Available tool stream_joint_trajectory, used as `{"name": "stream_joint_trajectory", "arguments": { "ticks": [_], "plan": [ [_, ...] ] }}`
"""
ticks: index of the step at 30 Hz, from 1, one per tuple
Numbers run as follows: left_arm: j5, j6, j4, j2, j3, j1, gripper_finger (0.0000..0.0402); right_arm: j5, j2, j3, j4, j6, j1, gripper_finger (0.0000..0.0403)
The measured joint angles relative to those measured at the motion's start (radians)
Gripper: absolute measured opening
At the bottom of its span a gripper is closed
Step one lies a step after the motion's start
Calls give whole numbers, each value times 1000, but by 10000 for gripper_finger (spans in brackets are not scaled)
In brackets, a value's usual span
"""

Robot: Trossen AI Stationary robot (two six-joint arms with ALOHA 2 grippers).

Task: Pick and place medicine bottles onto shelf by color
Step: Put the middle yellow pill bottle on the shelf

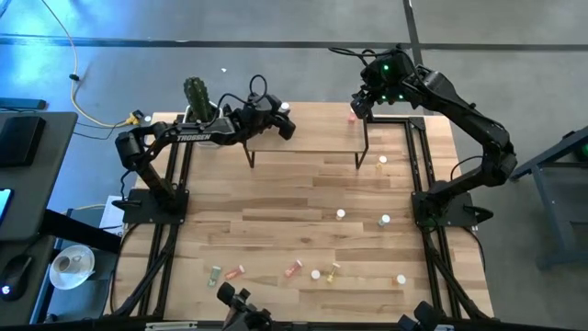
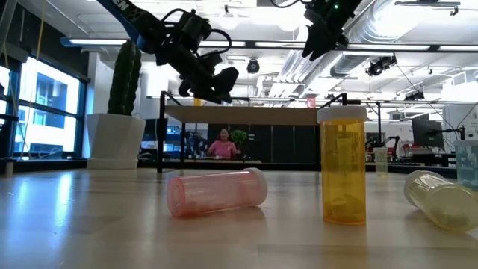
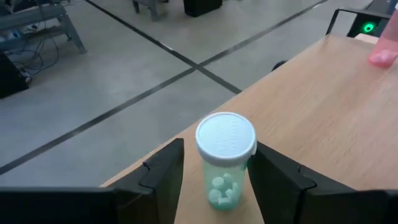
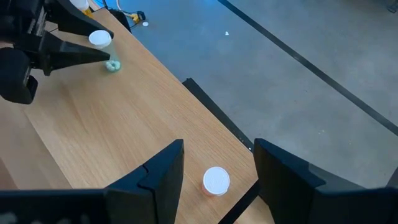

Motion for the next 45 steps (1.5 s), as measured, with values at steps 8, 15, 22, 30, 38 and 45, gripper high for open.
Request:
{"name": "stream_joint_trajectory", "arguments": {
  "ticks": [8, 15, 22, 30, 38, 45],
  "plan": [
    [23, 0, 47, -3, 1, 0, 162, 0, 0, 0, 0, 0, 0, 186],
    [24, 0, 71, -4, 1, 0, 162, 0, 0, 0, 0, 0, 0, 186],
    [23, 38, 68, -71, 1, -2, 162, 0, 0, 0, 0, -21, 0, 186],
    [49, 89, -78, -217, 2, -19, 161, -63, 0, 0, -96, -47, 1, 186],
    [86, 154, -332, -339, 2, -78, 161, -139, 0, 0, -172, -69, 104, 186],
    [205, 102, -342, -397, -96, -130, 161, -140, 0, 0, -252, -106, 227, 186]
  ]
}}
